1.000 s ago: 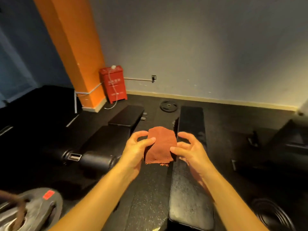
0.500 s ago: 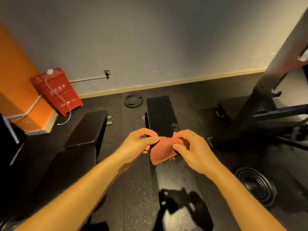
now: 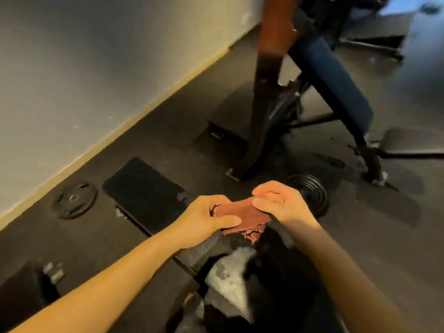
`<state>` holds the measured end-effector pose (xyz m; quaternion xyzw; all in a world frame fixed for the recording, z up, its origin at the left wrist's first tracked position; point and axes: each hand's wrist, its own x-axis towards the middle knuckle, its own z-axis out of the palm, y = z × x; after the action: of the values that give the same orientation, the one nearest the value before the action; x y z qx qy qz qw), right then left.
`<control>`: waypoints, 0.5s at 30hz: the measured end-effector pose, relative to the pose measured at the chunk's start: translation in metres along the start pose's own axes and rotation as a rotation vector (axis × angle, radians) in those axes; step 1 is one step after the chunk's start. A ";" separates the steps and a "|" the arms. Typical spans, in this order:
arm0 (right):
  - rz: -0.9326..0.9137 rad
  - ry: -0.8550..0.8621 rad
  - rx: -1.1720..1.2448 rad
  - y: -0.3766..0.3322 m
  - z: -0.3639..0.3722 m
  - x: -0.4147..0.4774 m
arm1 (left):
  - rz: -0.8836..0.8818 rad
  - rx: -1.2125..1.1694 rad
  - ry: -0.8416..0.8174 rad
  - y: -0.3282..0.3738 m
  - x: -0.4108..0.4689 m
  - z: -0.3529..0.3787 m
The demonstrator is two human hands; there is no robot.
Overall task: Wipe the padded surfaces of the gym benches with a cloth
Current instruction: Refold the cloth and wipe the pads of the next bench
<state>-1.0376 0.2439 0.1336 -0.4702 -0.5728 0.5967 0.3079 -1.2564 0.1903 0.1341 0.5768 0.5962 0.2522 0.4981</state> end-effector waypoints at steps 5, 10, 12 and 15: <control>0.165 0.230 0.266 0.040 0.039 -0.026 | 0.010 0.025 -0.218 -0.021 0.024 -0.016; 0.209 0.550 0.490 0.096 0.071 -0.082 | -0.016 0.134 -0.383 -0.047 0.015 0.022; 0.216 0.669 0.612 0.120 0.083 -0.114 | -0.028 0.182 -0.490 -0.056 0.006 0.048; 0.225 0.819 0.675 0.162 0.105 -0.160 | -0.011 0.289 -0.611 -0.079 -0.003 0.089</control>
<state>-1.0469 0.0320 -0.0012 -0.5977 -0.1286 0.5446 0.5742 -1.2129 0.1468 0.0321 0.6874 0.4519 -0.0221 0.5682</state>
